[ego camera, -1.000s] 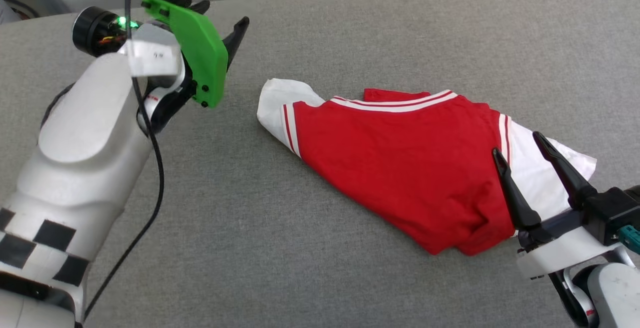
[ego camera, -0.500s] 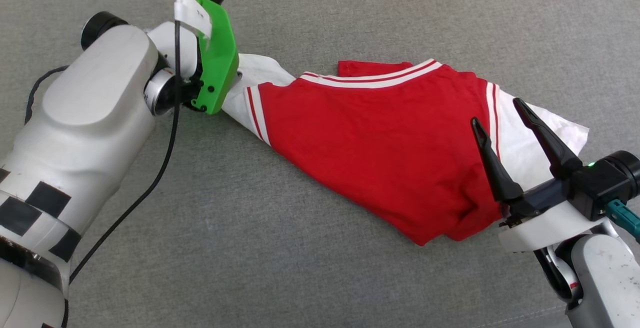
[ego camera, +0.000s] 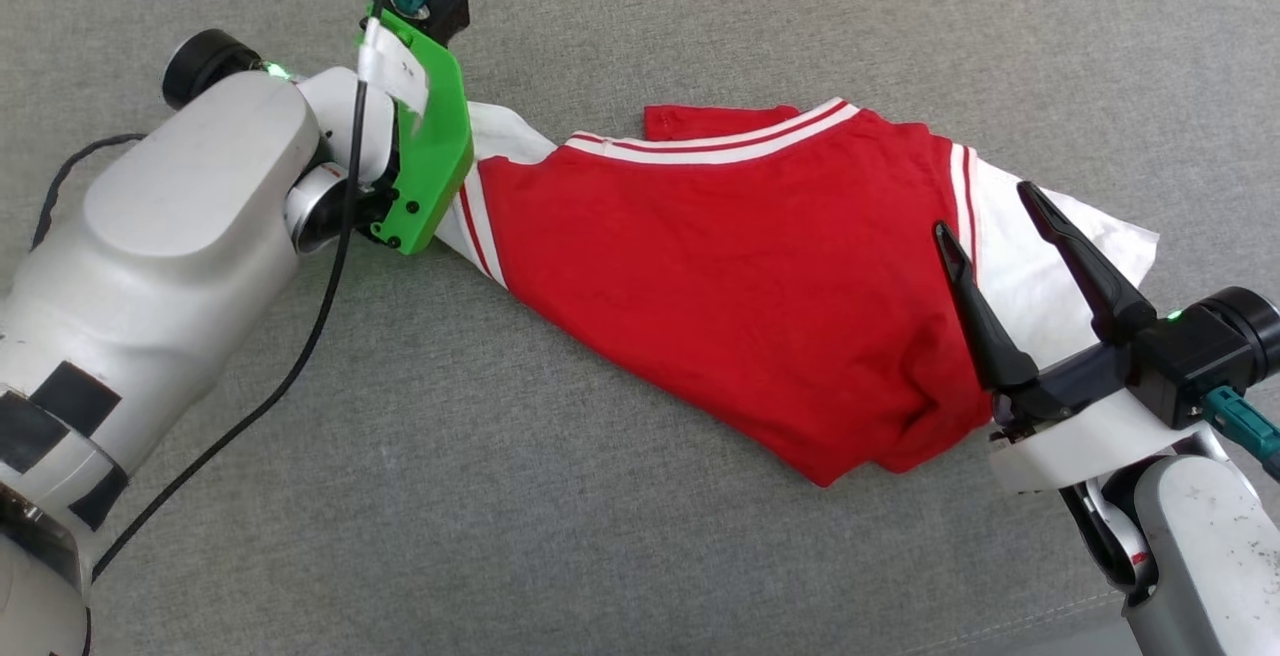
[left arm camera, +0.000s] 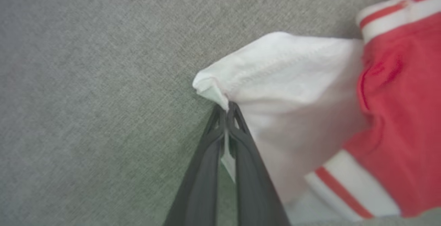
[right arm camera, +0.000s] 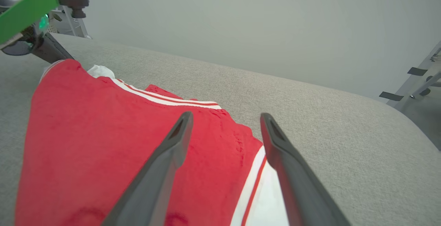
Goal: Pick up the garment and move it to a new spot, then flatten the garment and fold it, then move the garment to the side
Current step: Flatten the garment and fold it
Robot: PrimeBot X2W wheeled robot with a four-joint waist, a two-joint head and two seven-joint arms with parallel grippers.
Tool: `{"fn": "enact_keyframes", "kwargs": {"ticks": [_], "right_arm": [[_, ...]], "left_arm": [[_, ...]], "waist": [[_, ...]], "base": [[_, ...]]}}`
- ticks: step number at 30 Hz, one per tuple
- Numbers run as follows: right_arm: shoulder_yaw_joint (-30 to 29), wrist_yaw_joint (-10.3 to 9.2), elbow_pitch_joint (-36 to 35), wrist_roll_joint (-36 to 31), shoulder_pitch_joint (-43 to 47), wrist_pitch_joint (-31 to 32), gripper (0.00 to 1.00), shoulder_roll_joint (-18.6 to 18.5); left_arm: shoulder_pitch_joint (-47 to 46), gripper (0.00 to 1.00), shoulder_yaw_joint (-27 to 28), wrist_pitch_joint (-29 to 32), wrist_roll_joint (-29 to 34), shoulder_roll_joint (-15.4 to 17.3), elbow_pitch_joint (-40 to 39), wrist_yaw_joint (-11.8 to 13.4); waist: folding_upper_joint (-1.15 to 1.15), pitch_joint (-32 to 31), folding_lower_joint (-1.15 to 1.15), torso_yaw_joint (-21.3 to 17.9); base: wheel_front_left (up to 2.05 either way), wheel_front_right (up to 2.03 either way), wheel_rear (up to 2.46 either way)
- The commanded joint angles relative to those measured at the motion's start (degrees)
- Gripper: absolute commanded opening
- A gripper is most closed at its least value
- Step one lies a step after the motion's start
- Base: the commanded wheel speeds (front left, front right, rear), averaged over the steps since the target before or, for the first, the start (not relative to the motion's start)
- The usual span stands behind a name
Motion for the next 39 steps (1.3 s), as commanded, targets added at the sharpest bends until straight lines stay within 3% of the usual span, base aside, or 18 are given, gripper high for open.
{"fn": "enact_keyframes", "kwargs": {"ticks": [1, 9, 20, 28, 39], "right_arm": [[-0.16, -0.04, 0.2, -0.29, -0.35, -0.35, 1.0, 0.21], [-3.07, -0.04, 0.6, -0.91, 3.2, -0.35, 1.0, 0.34], [-6.04, -0.04, -0.4, -2.03, 8.34, -0.35, 1.0, 1.19], [-7.43, -0.04, -0.94, -2.69, 11.04, -0.35, 1.0, 1.57], [-7.38, -0.04, 0.23, -2.71, 12.83, -0.35, 1.0, 1.35]], "left_arm": [[1.84, 0.0, -1.51, -1.7, -0.52, -0.18, 0.47, -0.15], [-0.74, 0.0, -2.01, -16.39, -0.33, 1.42, -0.42, -0.15], [3.68, 0.0, 0.75, -31.4, -1.44, 7.91, 0.16, 0.88], [17.35, 0.0, 2.26, -37.15, -6.77, 12.26, 1.7, 4.23], [33.36, 0.0, 3.11, -38.88, -15.41, 10.12, 8.32, 4.52]], "waist": [[0.0, -1.2, 0.0, 0.7], [0.0, -7.02, 0.0, 4.7], [0.0, -12.68, 0.0, 10.4], [0.0, -14.2, 0.0, 12.43], [0.0, -15.73, 0.0, 12.62]], "base": [[0.0, 0.0, 0.0], [0.0, 0.0, 0.0], [0.0, 0.0, 0.0], [0.0, 0.0, 0.0], [0.0, 0.0, 0.0]]}}
